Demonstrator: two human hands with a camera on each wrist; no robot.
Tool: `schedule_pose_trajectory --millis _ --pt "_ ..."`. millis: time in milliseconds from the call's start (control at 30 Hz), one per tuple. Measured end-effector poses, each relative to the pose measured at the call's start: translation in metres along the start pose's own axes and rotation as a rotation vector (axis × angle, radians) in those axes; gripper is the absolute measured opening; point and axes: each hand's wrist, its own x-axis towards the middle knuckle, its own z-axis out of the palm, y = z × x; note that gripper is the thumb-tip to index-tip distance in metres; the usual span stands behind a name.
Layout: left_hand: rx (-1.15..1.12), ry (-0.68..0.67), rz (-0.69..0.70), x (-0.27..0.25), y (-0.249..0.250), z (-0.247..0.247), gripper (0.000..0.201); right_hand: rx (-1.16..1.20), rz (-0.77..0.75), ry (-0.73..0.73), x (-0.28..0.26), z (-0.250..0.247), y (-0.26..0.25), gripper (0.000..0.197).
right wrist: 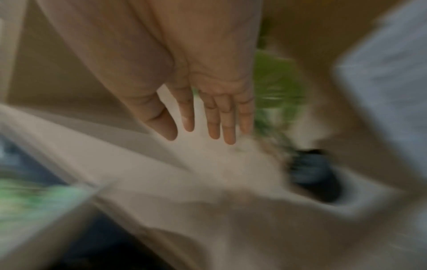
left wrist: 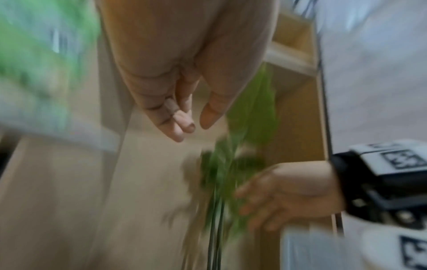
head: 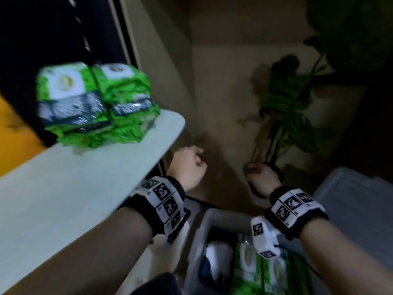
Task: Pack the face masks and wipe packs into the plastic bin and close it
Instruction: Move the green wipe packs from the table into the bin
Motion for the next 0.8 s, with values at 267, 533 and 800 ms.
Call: schedule_pose_trajectory --millis 267,533,800 --pt "0.024 0.342 -0.126 -0.004 -0.011 -0.148 0.055 0.185 -0.384 -0.034 -0.054 0.002 -0.157 0.018" --pt "-0.05 0.497 -0.642 0.006 -0.094 -0.213 0.075 0.047 -0.487 -0.151 -0.088 0.055 -0.195 0.018" --pt "-0.824 0.455 -0.695 0.035 -0.151 -0.201 0.092 0.046 -0.464 -0.181 -0.08 0.082 -0.201 0.021"
